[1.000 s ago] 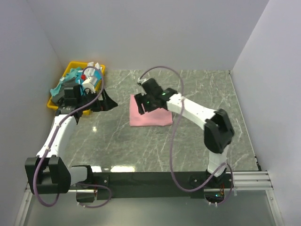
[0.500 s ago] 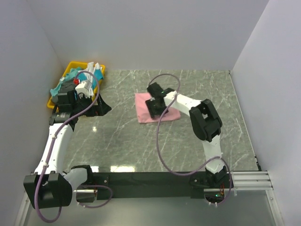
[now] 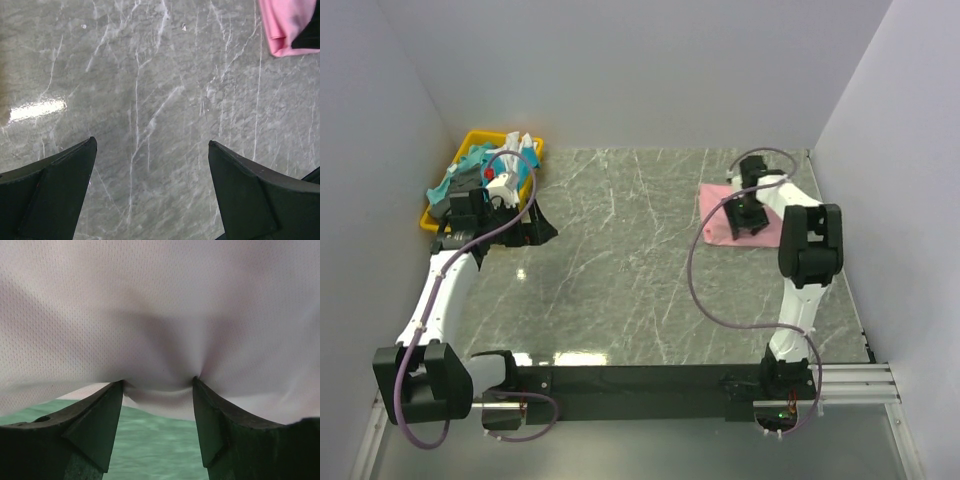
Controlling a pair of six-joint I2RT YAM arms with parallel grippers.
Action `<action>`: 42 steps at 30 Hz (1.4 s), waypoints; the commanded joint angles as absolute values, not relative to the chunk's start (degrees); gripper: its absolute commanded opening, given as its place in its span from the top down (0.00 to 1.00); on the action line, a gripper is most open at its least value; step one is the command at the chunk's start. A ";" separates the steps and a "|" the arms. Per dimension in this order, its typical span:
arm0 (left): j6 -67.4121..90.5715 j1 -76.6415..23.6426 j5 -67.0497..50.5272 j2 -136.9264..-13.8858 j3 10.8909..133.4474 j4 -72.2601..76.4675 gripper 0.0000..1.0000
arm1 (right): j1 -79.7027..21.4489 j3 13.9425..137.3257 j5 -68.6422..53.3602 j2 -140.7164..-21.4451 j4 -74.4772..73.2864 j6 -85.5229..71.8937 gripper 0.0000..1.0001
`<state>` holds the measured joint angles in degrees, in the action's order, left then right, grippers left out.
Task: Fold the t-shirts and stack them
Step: Neatly place the folded tshirt to the corner
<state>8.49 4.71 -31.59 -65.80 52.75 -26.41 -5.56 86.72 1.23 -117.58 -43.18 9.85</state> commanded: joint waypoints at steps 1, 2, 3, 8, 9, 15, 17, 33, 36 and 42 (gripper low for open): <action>7.12 4.83 -32.25 -66.44 55.99 -25.13 0.01 | 1.30 87.88 2.02 -119.96 -45.79 20.90 0.36; 7.03 4.83 -32.34 -66.71 56.16 -25.31 0.01 | 2.28 88.41 1.67 -120.32 -45.79 23.79 0.36; 7.12 4.83 -32.52 -66.80 56.08 -25.23 0.01 | 3.76 88.77 2.11 -120.76 -45.44 24.78 0.36; 7.47 4.92 -32.96 -66.80 55.99 -24.35 0.01 | 5.45 92.11 -1.21 -118.57 -45.88 29.43 0.36; 7.56 4.83 -33.05 -66.80 56.16 -24.35 0.01 | 5.54 92.20 -1.75 -116.30 -45.70 29.44 0.36; 8.52 4.83 -32.70 -65.30 55.29 -23.65 0.01 | 6.86 92.20 -1.86 -107.42 -46.84 20.32 0.33; 8.70 4.92 -32.70 -64.87 54.93 -23.29 0.01 | 6.86 90.97 -0.44 -106.35 -46.06 14.54 0.33; 4.22 4.92 -30.94 -66.62 57.22 -26.63 0.01 | 8.26 96.14 2.64 -124.71 -47.11 3.16 0.43; 3.60 5.01 -30.50 -66.80 57.22 -26.98 0.01 | 9.40 102.29 1.85 -129.01 -48.42 4.22 0.43; 3.43 5.18 -30.06 -67.94 57.48 -27.42 0.01 | 9.84 112.84 0.70 -134.55 -48.34 8.43 0.60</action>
<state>4.93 4.82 -30.63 -67.46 55.20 -27.35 9.34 109.47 0.56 -131.79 -49.30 5.82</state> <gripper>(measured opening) 0.994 0.412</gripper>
